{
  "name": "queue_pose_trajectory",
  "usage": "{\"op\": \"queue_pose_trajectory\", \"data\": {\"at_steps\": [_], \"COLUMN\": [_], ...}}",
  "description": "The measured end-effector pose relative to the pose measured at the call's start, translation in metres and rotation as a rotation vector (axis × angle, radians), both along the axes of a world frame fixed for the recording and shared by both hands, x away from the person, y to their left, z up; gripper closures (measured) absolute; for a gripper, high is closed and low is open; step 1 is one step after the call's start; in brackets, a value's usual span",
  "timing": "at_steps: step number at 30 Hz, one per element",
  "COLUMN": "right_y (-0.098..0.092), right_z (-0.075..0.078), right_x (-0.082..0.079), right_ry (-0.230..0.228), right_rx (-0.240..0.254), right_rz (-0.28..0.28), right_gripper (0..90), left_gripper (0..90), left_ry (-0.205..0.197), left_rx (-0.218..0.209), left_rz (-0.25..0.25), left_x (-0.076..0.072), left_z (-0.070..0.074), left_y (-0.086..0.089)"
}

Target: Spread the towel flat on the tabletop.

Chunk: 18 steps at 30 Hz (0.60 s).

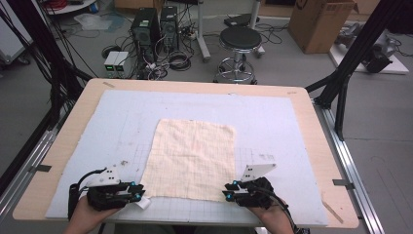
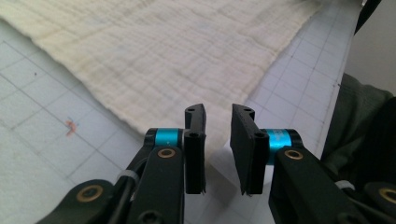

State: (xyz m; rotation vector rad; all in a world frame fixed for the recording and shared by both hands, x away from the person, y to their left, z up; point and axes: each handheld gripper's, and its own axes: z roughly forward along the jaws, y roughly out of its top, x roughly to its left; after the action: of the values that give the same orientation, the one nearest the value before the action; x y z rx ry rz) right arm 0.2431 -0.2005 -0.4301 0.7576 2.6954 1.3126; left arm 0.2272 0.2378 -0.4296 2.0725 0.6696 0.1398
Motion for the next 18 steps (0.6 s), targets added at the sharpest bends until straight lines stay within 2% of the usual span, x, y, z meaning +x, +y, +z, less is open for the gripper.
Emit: {"op": "queue_pose_trajectory", "data": {"at_steps": [2,8,11,18], "right_y": [-0.001,-0.001,-0.001,-0.003], "right_z": [0.001,0.003,0.003,0.003], "right_x": [0.002,0.008,0.012,0.023], "right_ry": [-0.003,-0.013,-0.012,-0.014], "right_rx": [0.011,0.025,0.042,0.072], "right_rz": [-0.010,-0.041,-0.054,-0.086], "right_gripper": [66.9,58.6,53.1,46.9], "left_gripper": [69.8,66.0,64.0,59.2], "left_ry": [-0.008,-0.026,-0.041,-0.074], "left_rx": [-0.011,-0.045,-0.048,-0.057], "left_rz": [0.004,0.022,0.034,0.078], "left_x": [0.002,0.009,0.013,0.020], "left_z": [0.001,0.002,0.003,0.002], "left_y": [-0.002,-0.008,-0.008,-0.005]}}
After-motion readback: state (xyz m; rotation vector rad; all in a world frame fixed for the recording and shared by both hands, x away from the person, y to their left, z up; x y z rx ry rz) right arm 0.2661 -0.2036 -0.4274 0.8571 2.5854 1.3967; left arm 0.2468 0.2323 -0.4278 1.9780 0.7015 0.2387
